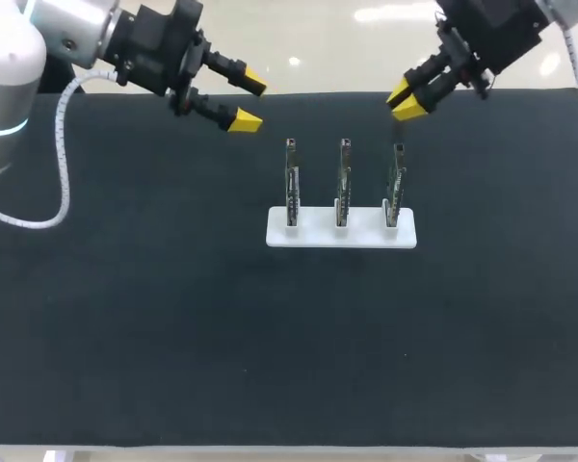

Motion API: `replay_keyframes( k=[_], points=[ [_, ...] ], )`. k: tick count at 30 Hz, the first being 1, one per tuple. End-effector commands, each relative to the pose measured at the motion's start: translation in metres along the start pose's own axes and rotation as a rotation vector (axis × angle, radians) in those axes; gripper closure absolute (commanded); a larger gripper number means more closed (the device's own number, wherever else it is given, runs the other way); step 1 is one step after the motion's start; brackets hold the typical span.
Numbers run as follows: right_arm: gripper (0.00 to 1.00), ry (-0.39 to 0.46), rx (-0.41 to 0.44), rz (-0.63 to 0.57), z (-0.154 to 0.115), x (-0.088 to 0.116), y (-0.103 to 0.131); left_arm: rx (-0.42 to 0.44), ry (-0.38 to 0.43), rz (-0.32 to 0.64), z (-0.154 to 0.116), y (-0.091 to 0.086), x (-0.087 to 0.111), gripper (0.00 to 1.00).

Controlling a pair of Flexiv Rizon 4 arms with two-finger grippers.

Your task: Pick up the optical module with the left hand, and insert it into the network port with the right hand.

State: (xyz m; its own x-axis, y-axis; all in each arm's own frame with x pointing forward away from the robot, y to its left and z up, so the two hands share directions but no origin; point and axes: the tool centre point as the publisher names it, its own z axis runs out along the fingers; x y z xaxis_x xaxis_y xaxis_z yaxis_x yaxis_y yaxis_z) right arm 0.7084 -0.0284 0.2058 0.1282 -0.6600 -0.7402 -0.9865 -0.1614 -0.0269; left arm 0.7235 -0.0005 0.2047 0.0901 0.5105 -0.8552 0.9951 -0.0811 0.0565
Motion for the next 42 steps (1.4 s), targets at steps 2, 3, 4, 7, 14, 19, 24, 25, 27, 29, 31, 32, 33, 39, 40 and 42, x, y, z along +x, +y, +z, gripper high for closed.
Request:
replay_keyframes(
  k=[2, 3, 4, 7, 14, 19, 24, 25, 27, 29, 31, 32, 33, 39, 40, 42],
  points=[
    [1.0, -0.008, -0.036, -0.018, -0.005, 0.009, -0.009, 0.002, 0.004, -0.001, 0.0, 0.001, 0.0, 0.0],
    [1.0, -0.007, -0.037, -0.023, -0.005, 0.01, -0.009, 0.002, 0.004, -0.001, 0.0, 0.001, 0.0, 0.0],
    [1.0, -0.005, -0.038, -0.03, -0.004, 0.012, -0.01, 0.002, 0.004, -0.001, 0.0, 0.001, 0.0, 0.0],
    [1.0, -0.006, -0.046, -0.051, -0.002, 0.014, -0.012, 0.002, 0.004, -0.001, 0.0, 0.001, 0.0, 0.0],
    [1.0, -0.005, -0.047, -0.063, 0.005, 0.019, -0.013, 0.002, 0.004, -0.001, 0.0, 0.001, 0.0, 0.0],
    [1.0, -0.004, -0.042, -0.068, 0.007, 0.022, -0.013, 0.002, 0.004, -0.001, 0.0, 0.001, 0.0, 0.0],
    [1.0, 0.0, -0.044, -0.068, 0.007, 0.023, -0.012, 0.002, 0.004, -0.001, 0.0, 0.001, 0.0, 0.0],
    [1.0, 0.0, -0.044, -0.067, 0.007, 0.023, -0.012, 0.002, 0.004, -0.001, 0.0, 0.001, 0.0, 0.0],
    [1.0, 0.001, -0.044, -0.065, 0.007, 0.023, -0.011, 0.002, 0.004, -0.001, 0.0, 0.001, 0.0, 0.0],
    [1.0, 0.001, -0.043, -0.062, 0.006, 0.023, -0.01, 0.002, 0.004, -0.001, 0.0, 0.001, 0.0, 0.0],
    [1.0, -0.001, -0.042, -0.059, 0.006, 0.023, -0.01, 0.002, 0.004, -0.001, 0.0, 0.001, 0.0, 0.0],
    [1.0, -0.001, -0.041, -0.059, 0.006, 0.023, -0.01, 0.002, 0.004, -0.001, 0.0, 0.001, 0.0, 0.0],
    [1.0, -0.002, -0.041, -0.058, 0.006, 0.023, -0.01, 0.002, 0.004, -0.001, 0.0, 0.001, 0.0, 0.0],
    [1.0, -0.004, -0.046, -0.052, 0.006, 0.021, -0.01, 0.002, 0.004, -0.001, 0.0, 0.001, 0.0, 0.0],
    [1.0, -0.005, -0.046, -0.051, 0.006, 0.021, -0.01, 0.002, 0.004, -0.001, 0.0, 0.001, 0.0, 0.0],
    [1.0, -0.005, -0.044, -0.049, 0.006, 0.021, -0.01, 0.002, 0.004, -0.001, 0.0, 0.001, 0.0, 0.0]
  ],
)
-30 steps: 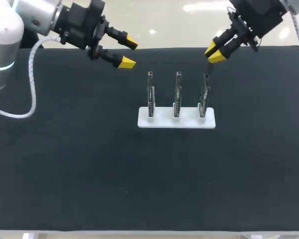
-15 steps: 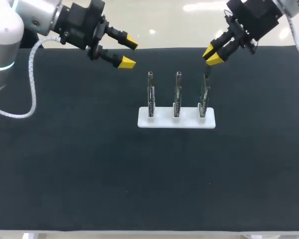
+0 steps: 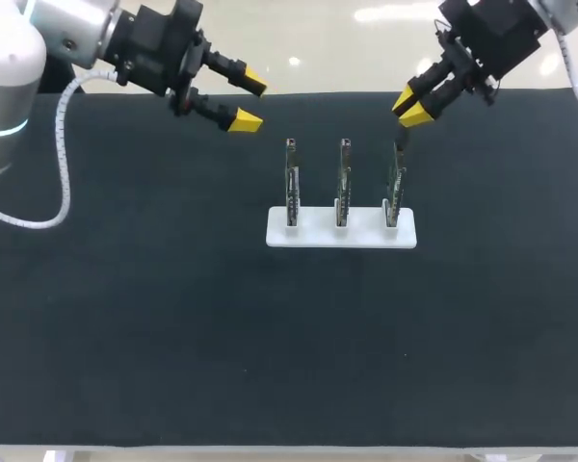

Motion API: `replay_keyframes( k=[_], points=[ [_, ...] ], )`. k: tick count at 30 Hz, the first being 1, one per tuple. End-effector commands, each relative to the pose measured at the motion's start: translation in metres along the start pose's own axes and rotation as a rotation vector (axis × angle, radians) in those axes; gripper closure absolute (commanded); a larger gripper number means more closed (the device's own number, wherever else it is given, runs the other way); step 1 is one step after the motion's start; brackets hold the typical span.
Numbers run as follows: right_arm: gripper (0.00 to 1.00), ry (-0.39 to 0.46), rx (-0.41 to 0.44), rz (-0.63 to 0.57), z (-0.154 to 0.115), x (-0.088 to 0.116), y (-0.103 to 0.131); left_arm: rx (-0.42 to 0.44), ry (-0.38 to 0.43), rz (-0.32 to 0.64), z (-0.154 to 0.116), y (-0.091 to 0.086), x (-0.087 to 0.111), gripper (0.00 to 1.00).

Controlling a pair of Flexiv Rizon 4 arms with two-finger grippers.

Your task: Pick up the optical module with the left hand, and insert it into the network port with the right hand.

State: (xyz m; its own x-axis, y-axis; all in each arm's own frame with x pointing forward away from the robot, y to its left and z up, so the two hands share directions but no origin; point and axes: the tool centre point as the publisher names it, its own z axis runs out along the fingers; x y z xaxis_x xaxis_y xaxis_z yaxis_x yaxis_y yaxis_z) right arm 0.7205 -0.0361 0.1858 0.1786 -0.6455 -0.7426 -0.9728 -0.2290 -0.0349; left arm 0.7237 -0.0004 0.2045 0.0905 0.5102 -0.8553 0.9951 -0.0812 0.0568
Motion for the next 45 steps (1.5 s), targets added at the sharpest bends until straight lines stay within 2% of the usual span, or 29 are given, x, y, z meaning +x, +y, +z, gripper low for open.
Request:
replay_keyframes(
  k=[1, 27, 45],
  points=[
    [1.0, 0.001, 0.002, 0.004, 0.0, -0.0005, 0.0003, 0.002, 0.004, -0.001, 0.0001, 0.0009, -0.0007, 0.0],
    [1.0, -0.005, 0.018, 0.029, 0.0001, -0.0009, 0.002, 0.002, 0.004, -0.001, 0.0001, 0.0009, -0.0007, 0.0],
    [1.0, -0.023, 0.059, 0.076, 0.0044, -0.0012, -0.0001, 0.002, 0.004, -0.001, 0.0001, 0.0009, -0.0007, 0.0]
  ],
)
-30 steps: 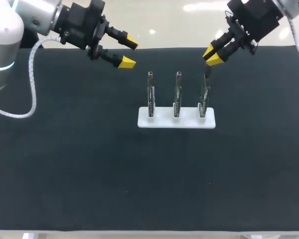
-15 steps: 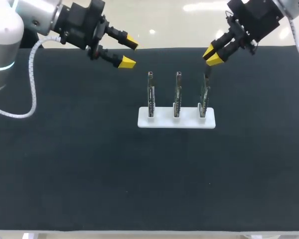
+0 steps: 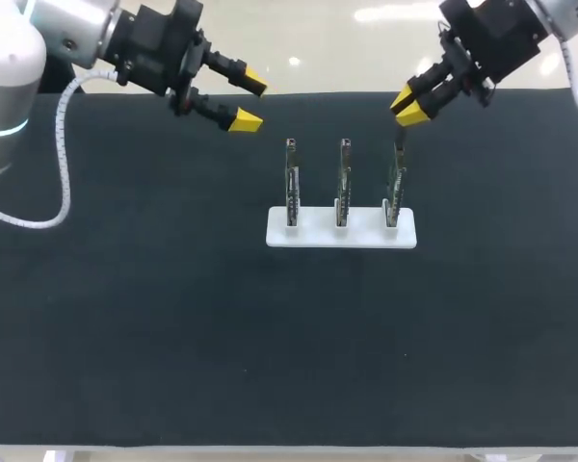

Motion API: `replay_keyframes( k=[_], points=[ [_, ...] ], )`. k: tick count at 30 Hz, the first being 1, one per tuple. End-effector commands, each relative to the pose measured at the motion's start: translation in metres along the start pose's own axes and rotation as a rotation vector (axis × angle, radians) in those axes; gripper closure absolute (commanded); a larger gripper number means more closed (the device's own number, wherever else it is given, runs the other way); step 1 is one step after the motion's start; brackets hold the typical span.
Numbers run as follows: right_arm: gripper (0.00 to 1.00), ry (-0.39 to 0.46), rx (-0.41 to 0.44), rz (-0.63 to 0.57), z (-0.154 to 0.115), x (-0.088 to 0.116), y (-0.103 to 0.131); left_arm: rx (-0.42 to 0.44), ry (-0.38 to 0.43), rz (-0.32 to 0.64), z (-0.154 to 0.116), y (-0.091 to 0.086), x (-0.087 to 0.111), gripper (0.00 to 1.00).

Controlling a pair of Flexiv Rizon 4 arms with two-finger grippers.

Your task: Pick up the optical module with the left hand, and insert it into the network port with the right hand.

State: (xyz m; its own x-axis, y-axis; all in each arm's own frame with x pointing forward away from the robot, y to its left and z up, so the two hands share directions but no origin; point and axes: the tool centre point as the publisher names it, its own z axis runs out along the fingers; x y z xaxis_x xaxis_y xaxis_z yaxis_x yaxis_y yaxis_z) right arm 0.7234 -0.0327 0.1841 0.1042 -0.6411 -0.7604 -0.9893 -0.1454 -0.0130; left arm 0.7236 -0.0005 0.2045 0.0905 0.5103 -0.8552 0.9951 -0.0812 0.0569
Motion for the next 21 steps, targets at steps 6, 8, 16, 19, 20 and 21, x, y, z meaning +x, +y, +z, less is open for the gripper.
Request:
replay_keyframes(
  k=[6, 8, 16, 19, 20, 21],
  points=[
    [1.0, 0.0, 0.011, 0.009, 0.0012, -0.0013, 0.0041, 0.002, 0.004, -0.001, 0.0001, 0.0009, -0.0006, 0.0],
    [1.0, 0.0, 0.013, 0.009, 0.0014, -0.0009, 0.0046, 0.002, 0.004, -0.001, 0.0001, 0.0009, -0.0006, 0.0],
    [1.0, 0.003, 0.012, 0.011, -0.0012, 0.0007, 0.0029, 0.002, 0.004, -0.001, 0.0001, 0.0009, -0.0006, 0.0],
    [1.0, 0.003, 0.01, 0.013, -0.0016, 0.0004, 0.0031, 0.002, 0.004, -0.001, 0.0001, 0.0009, -0.0006, 0.0],
    [1.0, 0.002, 0.01, 0.014, -0.0015, 0.0004, 0.0032, 0.002, 0.004, -0.001, 0.0001, 0.0009, -0.0006, 0.0],
    [1.0, 0.002, 0.01, 0.015, -0.0015, 0.0003, 0.0032, 0.002, 0.004, -0.001, 0.0001, 0.0009, -0.0006, 0.0]
  ],
)
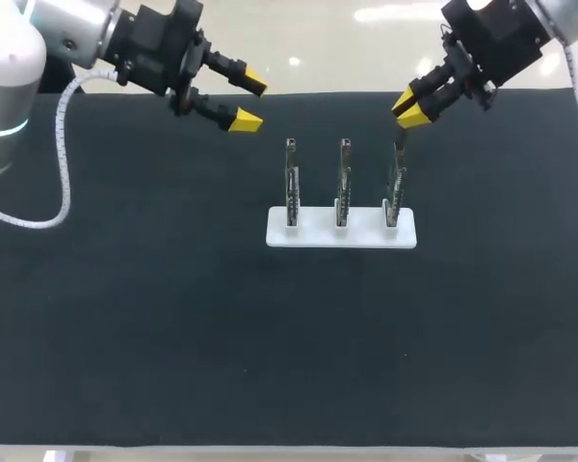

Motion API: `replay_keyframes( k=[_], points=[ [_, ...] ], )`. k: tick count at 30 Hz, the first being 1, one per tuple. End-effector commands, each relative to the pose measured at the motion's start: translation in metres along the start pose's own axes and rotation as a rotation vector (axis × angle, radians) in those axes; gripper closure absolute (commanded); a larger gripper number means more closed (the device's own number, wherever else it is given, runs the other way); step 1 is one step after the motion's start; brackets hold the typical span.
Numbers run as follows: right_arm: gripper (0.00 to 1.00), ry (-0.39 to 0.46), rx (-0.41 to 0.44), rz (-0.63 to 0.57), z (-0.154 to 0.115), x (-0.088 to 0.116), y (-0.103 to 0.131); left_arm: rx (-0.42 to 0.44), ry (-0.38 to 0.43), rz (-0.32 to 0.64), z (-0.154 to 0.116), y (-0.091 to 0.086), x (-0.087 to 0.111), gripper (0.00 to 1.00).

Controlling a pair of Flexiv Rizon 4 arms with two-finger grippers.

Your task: Pick up the optical module with the left hand, and insert it into the network port with the right hand.

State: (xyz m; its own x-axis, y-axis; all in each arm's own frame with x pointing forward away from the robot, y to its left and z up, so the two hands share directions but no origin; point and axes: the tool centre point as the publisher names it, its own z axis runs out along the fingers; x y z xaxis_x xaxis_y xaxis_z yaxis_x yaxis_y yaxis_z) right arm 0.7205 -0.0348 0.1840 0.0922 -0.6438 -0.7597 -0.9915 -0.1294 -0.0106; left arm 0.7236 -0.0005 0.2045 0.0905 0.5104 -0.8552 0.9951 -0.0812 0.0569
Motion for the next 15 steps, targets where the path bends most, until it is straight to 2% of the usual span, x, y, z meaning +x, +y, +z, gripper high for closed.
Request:
replay_keyframes(
  k=[1, 15],
  points=[
    [1.0, 0.0, 0.0, 0.003, -0.0004, -0.0009, 0.0001, 0.002, 0.004, -0.001, 0.0001, 0.0009, -0.0007, 0.0],
    [1.0, -0.004, 0.006, -0.006, 0.0012, 0.0028, -0.0013, 0.002, 0.004, -0.001, 0.0001, 0.0009, -0.0007, 0.0]
  ],
)
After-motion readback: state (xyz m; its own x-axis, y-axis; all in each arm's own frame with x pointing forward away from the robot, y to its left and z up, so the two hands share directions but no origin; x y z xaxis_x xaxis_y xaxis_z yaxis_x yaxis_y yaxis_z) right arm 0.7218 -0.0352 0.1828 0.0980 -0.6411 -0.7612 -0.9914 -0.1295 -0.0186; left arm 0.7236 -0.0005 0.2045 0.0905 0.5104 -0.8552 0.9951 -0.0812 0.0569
